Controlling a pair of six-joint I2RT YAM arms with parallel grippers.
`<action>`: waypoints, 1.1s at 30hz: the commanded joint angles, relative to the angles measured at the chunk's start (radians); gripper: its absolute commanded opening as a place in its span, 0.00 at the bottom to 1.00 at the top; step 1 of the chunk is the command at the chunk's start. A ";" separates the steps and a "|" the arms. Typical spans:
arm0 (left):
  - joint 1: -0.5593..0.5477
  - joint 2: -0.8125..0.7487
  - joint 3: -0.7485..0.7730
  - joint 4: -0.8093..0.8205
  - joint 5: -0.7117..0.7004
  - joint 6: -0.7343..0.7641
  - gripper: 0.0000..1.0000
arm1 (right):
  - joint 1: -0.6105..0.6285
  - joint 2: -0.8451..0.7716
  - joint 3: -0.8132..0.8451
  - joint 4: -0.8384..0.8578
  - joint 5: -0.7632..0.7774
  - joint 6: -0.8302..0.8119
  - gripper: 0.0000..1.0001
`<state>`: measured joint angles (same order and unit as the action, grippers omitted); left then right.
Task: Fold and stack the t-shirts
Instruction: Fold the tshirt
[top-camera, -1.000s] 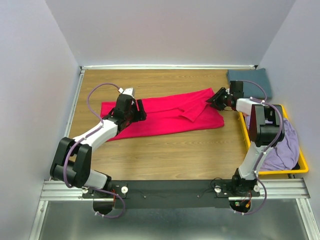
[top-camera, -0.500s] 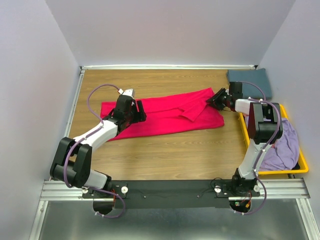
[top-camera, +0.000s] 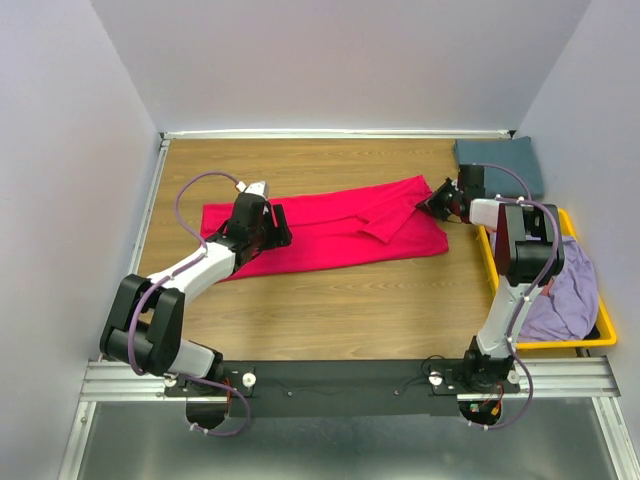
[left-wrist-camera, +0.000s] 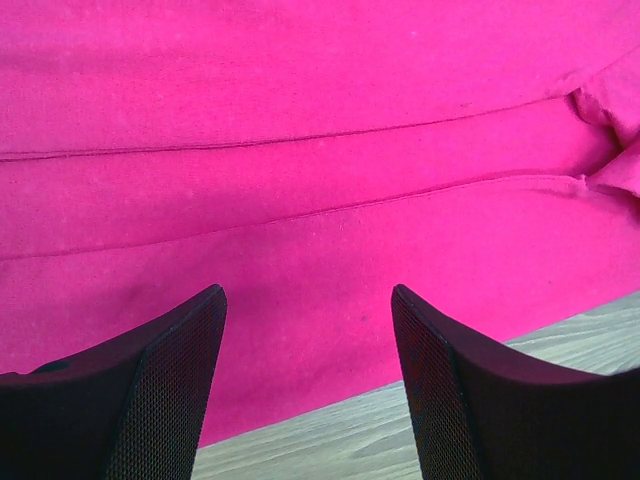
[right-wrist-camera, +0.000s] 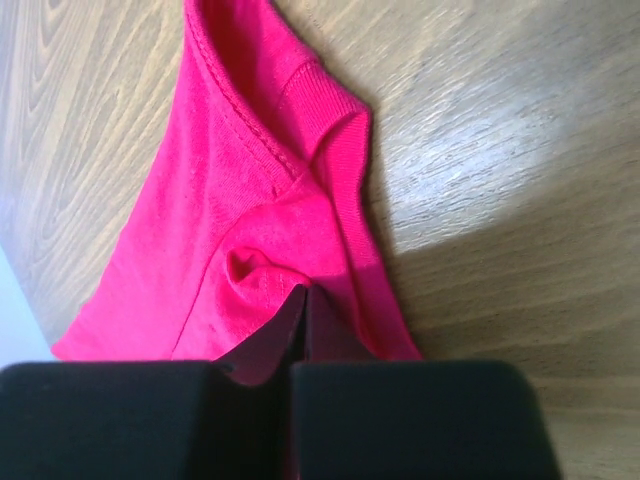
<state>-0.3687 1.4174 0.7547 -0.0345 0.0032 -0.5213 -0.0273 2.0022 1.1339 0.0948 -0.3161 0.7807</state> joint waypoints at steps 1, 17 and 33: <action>-0.003 -0.021 -0.012 0.012 -0.025 -0.005 0.75 | -0.006 0.014 0.012 0.016 0.046 -0.049 0.01; -0.003 -0.017 -0.043 -0.001 -0.092 -0.066 0.75 | -0.006 -0.023 0.026 0.017 0.084 -0.167 0.01; 0.102 -0.095 -0.066 -0.058 -0.235 -0.209 0.75 | -0.005 -0.094 -0.013 0.028 0.115 -0.189 0.32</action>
<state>-0.3042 1.3529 0.6888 -0.0814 -0.1726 -0.6937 -0.0273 1.9793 1.1427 0.1081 -0.2455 0.6079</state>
